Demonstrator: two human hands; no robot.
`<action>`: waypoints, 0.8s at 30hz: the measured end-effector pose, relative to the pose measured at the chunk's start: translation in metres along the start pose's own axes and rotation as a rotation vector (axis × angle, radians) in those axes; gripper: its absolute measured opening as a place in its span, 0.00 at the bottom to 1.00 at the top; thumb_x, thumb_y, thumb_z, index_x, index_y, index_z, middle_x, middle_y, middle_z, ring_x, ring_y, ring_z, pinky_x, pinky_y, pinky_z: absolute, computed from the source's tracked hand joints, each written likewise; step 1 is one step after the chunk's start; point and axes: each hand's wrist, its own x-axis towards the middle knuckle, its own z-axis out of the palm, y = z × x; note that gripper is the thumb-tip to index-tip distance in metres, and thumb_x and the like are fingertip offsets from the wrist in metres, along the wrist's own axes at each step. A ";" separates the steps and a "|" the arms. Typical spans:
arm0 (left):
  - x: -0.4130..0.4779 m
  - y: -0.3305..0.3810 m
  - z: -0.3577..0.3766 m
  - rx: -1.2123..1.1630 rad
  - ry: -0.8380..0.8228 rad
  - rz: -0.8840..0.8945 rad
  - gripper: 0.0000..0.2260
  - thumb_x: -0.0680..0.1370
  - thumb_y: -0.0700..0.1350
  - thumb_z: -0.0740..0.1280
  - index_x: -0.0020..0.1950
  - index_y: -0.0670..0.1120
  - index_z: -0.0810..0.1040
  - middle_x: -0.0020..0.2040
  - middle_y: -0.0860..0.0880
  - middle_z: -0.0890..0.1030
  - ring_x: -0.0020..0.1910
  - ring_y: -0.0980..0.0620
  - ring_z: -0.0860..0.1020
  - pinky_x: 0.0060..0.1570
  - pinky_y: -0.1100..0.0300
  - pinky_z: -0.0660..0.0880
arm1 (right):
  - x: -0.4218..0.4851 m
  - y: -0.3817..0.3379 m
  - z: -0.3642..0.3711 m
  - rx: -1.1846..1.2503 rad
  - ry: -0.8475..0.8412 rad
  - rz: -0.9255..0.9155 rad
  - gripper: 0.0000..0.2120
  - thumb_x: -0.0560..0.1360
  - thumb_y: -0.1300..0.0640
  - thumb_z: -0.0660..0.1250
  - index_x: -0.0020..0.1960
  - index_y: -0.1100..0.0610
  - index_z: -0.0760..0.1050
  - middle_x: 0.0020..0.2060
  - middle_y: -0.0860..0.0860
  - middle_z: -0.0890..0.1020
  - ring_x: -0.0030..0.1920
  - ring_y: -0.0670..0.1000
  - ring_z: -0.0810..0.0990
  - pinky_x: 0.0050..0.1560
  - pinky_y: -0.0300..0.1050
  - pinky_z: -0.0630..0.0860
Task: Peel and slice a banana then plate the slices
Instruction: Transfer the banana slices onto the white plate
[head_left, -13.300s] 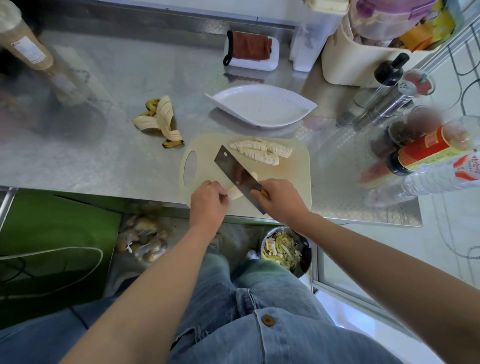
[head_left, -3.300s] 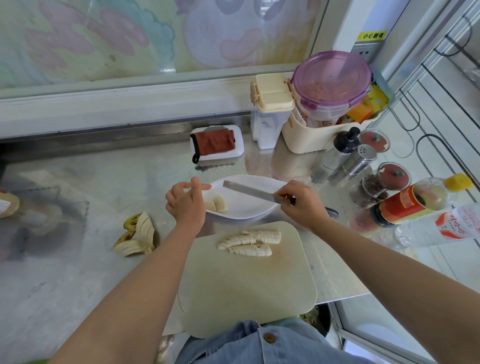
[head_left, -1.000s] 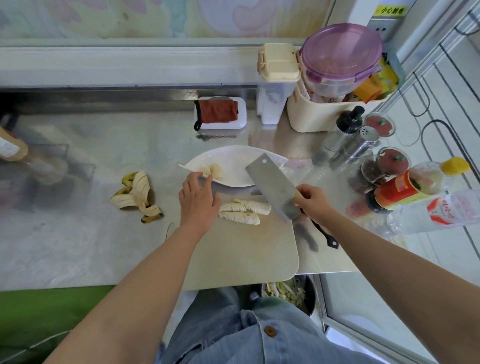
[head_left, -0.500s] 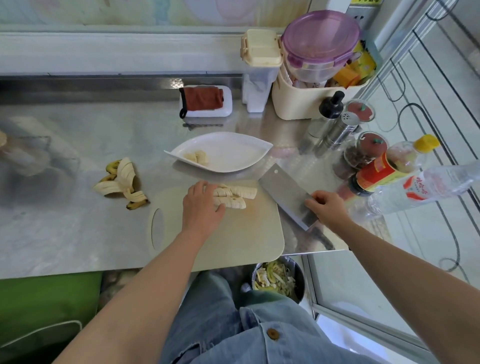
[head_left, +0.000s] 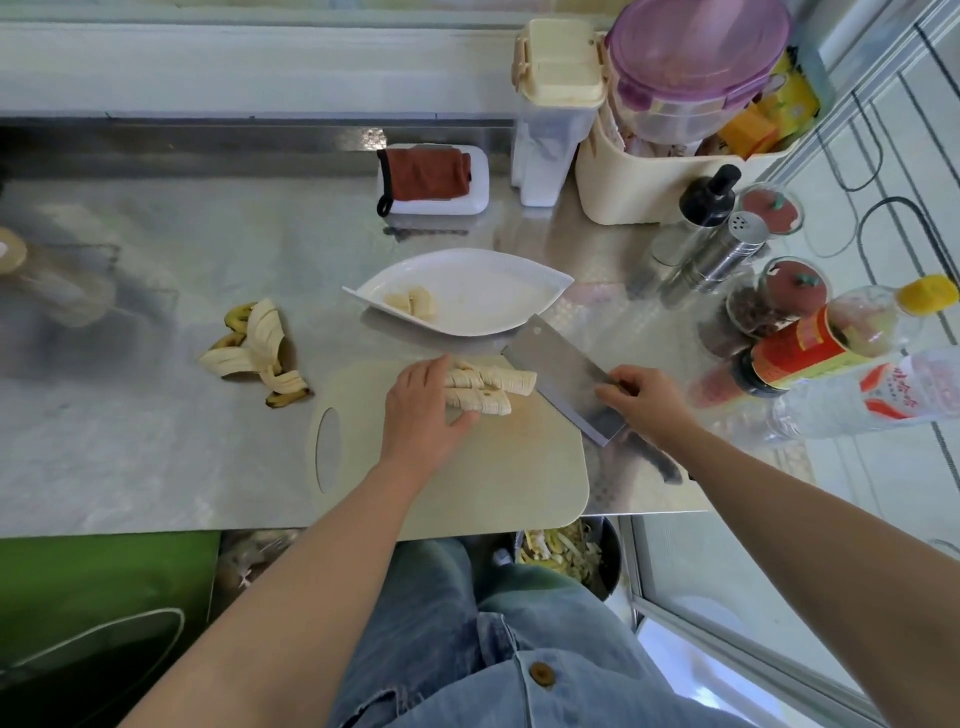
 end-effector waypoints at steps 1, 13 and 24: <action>0.001 -0.001 0.001 0.004 -0.003 -0.001 0.31 0.72 0.54 0.71 0.72 0.44 0.66 0.68 0.46 0.71 0.68 0.45 0.66 0.65 0.50 0.65 | 0.001 0.000 0.001 0.011 -0.019 -0.001 0.13 0.73 0.58 0.67 0.37 0.67 0.72 0.28 0.55 0.67 0.30 0.50 0.67 0.32 0.42 0.64; 0.009 -0.002 0.000 0.063 0.030 -0.007 0.28 0.71 0.57 0.71 0.68 0.47 0.72 0.62 0.47 0.71 0.63 0.46 0.66 0.60 0.51 0.64 | 0.004 -0.009 0.013 -0.004 -0.150 -0.056 0.11 0.74 0.58 0.67 0.40 0.67 0.76 0.30 0.62 0.71 0.31 0.49 0.66 0.34 0.42 0.62; 0.013 -0.002 0.000 0.014 0.001 -0.064 0.26 0.71 0.60 0.71 0.66 0.52 0.74 0.62 0.49 0.69 0.64 0.47 0.64 0.62 0.52 0.61 | 0.005 -0.015 0.020 0.002 -0.157 -0.058 0.10 0.75 0.57 0.66 0.40 0.64 0.78 0.30 0.59 0.74 0.30 0.48 0.68 0.32 0.40 0.64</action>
